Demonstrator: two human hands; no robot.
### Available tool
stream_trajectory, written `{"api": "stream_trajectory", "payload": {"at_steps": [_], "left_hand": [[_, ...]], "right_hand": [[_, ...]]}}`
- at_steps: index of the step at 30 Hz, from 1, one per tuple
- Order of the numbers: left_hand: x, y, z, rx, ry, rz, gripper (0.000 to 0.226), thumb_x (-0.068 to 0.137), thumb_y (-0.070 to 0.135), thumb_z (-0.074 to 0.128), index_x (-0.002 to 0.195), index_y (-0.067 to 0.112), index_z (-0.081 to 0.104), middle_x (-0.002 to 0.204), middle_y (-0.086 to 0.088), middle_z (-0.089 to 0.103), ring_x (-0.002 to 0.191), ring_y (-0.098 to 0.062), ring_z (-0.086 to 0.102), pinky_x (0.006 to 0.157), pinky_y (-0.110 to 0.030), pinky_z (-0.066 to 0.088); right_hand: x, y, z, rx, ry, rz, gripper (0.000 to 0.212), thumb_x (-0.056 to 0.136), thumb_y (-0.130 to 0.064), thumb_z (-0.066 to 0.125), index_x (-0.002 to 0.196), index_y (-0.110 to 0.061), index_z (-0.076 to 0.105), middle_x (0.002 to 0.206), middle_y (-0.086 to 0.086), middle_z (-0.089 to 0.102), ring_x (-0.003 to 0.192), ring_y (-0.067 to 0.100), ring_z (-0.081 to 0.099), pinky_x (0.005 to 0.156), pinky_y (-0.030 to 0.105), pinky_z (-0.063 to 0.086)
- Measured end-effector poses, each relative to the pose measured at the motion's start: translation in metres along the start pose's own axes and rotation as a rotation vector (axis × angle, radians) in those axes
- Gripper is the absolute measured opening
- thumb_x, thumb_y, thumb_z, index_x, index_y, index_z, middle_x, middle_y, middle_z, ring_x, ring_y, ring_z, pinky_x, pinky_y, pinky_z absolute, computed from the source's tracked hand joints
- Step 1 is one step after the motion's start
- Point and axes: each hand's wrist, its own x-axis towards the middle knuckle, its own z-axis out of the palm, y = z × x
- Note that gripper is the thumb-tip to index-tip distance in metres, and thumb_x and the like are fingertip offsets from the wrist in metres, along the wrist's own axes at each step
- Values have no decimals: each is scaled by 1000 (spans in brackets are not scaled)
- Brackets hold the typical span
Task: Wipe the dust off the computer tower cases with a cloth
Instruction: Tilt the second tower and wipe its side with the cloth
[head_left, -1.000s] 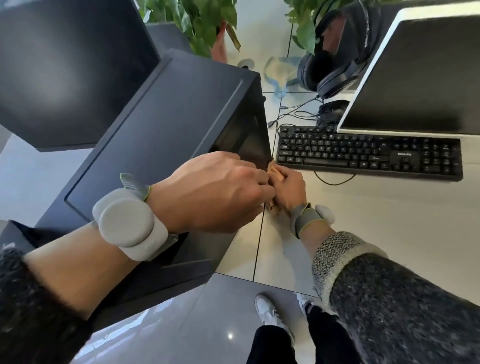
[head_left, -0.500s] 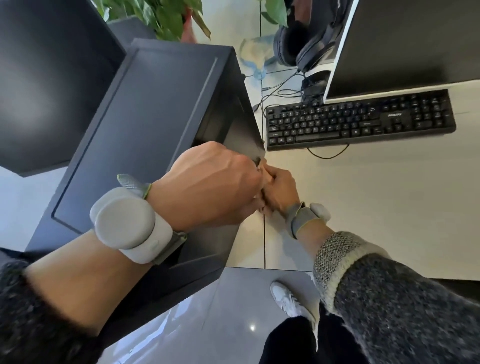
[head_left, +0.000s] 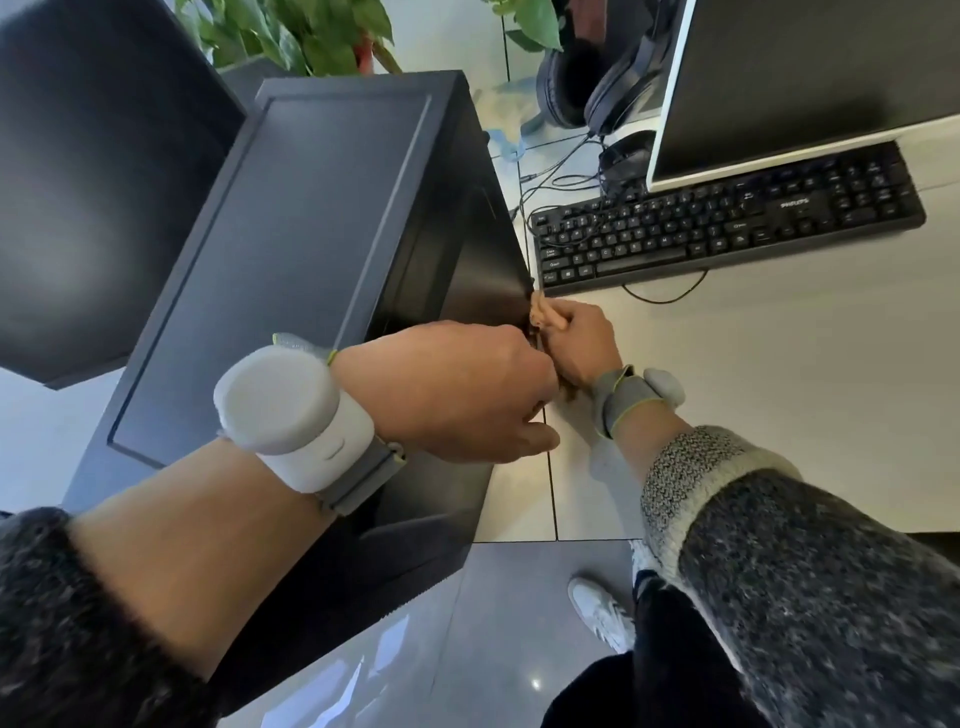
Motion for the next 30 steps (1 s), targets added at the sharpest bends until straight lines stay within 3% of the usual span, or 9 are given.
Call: {"api": "stream_trajectory", "payload": {"at_steps": [3, 6, 8, 11, 13, 15, 19, 25, 30], "left_hand": [[2, -1, -1, -7, -17, -12, 40, 104, 54, 50, 74, 27, 48, 76, 8, 58, 66, -11, 55, 56, -24, 36], [1, 1, -5, -43, -16, -13, 40, 104, 52, 51, 71, 32, 40, 72, 9, 55, 61, -10, 52, 54, -21, 32], [0, 3, -6, -44, -31, -33, 42, 104, 51, 51, 69, 31, 41, 71, 9, 54, 60, -9, 51, 53, -22, 33], [0, 5, -4, -15, -61, -59, 39, 102, 53, 52, 73, 28, 49, 74, 8, 57, 64, -10, 54, 56, -27, 41], [1, 6, -4, -4, -78, -68, 37, 102, 55, 53, 81, 25, 57, 78, 6, 60, 68, -13, 58, 59, -28, 44], [2, 5, -4, -9, -97, -72, 37, 102, 55, 53, 84, 24, 58, 79, 4, 61, 69, -14, 59, 58, -26, 42], [1, 5, -5, -11, -84, -73, 37, 102, 54, 53, 80, 24, 57, 77, 5, 61, 64, -12, 56, 54, -23, 35], [-2, 6, -6, -26, -38, -81, 41, 100, 53, 56, 71, 25, 54, 72, 7, 60, 64, -11, 56, 54, -27, 39], [3, 7, -5, -9, -65, -57, 39, 101, 56, 54, 75, 27, 55, 75, 8, 59, 66, -9, 56, 56, -26, 38]], "right_hand": [[23, -8, 7, -6, 75, -29, 42, 97, -12, 60, 135, -24, 73, 115, 2, 78, 107, 23, 68, 89, 23, 46], [-5, -1, 18, 26, 35, -6, 26, 102, -18, 57, 116, -28, 76, 94, 3, 71, 84, 23, 53, 79, 30, 44], [-40, 10, 16, -3, -35, -28, 20, 101, -19, 58, 105, -22, 78, 92, 4, 75, 94, 10, 60, 76, 34, 46], [-53, 14, 5, 5, -148, -18, 22, 94, -20, 64, 105, -24, 83, 92, 0, 80, 90, 22, 72, 77, 33, 56], [-30, 9, -1, 82, -32, 34, 20, 95, -22, 64, 100, -25, 83, 85, -5, 78, 87, 18, 73, 74, 28, 55], [-3, 0, -3, 89, 118, 46, 27, 97, -14, 60, 111, -23, 81, 94, -5, 78, 95, 20, 72, 76, 23, 49], [-11, -1, 22, 16, 75, -30, 44, 101, -14, 56, 142, -27, 67, 125, 6, 73, 114, 26, 66, 88, 21, 43], [-41, 10, 5, -84, -104, -21, 30, 94, -13, 63, 116, -20, 81, 97, 5, 77, 94, 29, 70, 75, 30, 51], [-21, -5, 4, 23, 49, 69, 32, 91, -12, 68, 117, -24, 81, 103, 3, 81, 102, 19, 71, 81, 28, 51]]}}
